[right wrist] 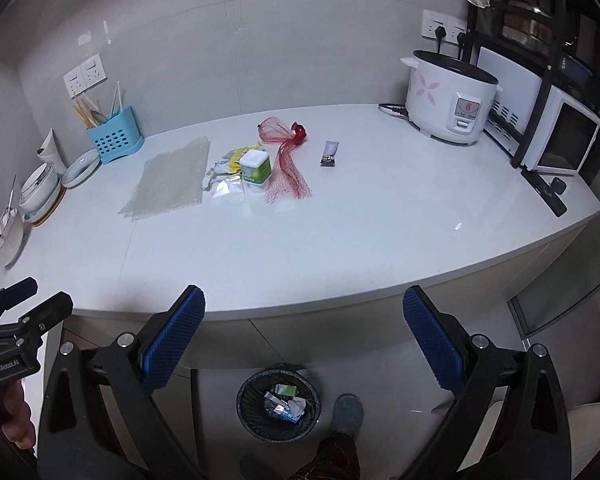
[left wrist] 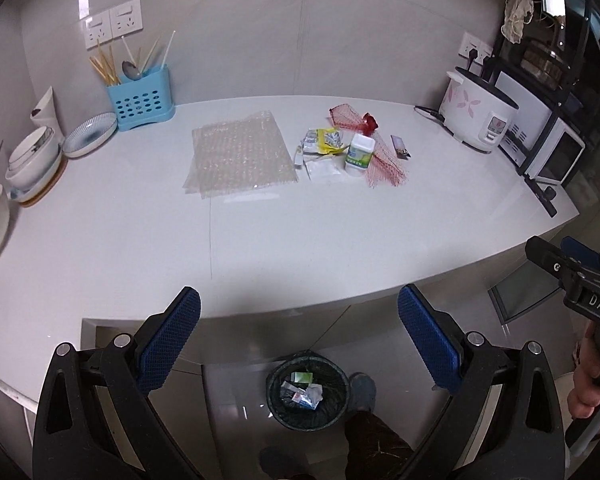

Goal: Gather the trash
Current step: 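Raise both open tools from the basket back up to the counter, then grasp the white square container with the left tool while the right tool grasps the purple sachet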

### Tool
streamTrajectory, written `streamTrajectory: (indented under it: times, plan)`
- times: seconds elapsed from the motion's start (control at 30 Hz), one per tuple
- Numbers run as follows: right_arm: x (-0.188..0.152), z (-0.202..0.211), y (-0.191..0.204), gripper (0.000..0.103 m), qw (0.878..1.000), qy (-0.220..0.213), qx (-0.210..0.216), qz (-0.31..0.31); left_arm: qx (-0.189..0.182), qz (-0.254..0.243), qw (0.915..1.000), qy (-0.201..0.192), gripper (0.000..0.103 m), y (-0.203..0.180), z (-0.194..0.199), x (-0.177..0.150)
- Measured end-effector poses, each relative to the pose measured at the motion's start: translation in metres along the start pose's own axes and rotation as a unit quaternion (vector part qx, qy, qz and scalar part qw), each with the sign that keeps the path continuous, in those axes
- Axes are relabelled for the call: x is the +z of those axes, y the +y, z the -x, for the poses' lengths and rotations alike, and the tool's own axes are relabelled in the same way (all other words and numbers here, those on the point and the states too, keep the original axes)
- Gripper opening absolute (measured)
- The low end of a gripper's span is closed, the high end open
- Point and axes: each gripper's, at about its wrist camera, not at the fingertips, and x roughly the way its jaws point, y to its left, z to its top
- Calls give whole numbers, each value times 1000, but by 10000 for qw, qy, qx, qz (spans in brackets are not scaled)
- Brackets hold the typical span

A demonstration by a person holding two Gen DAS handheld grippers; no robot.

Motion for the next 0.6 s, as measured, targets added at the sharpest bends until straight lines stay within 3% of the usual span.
streamTrajectory:
  times: [0.27, 0.4, 0.6]
  plan:
    - [81, -65, -28, 95, 9996, 119, 214, 139, 36, 94, 9999, 0, 97, -24, -55, 70]
    - [121, -100, -37, 95, 9990, 137, 269, 324, 129, -123, 9998, 30, 97, -47, -92, 106]
    - [165, -157, -50, 95, 9973, 459, 247, 518, 189, -60, 9994, 301, 97, -67, -156, 146]
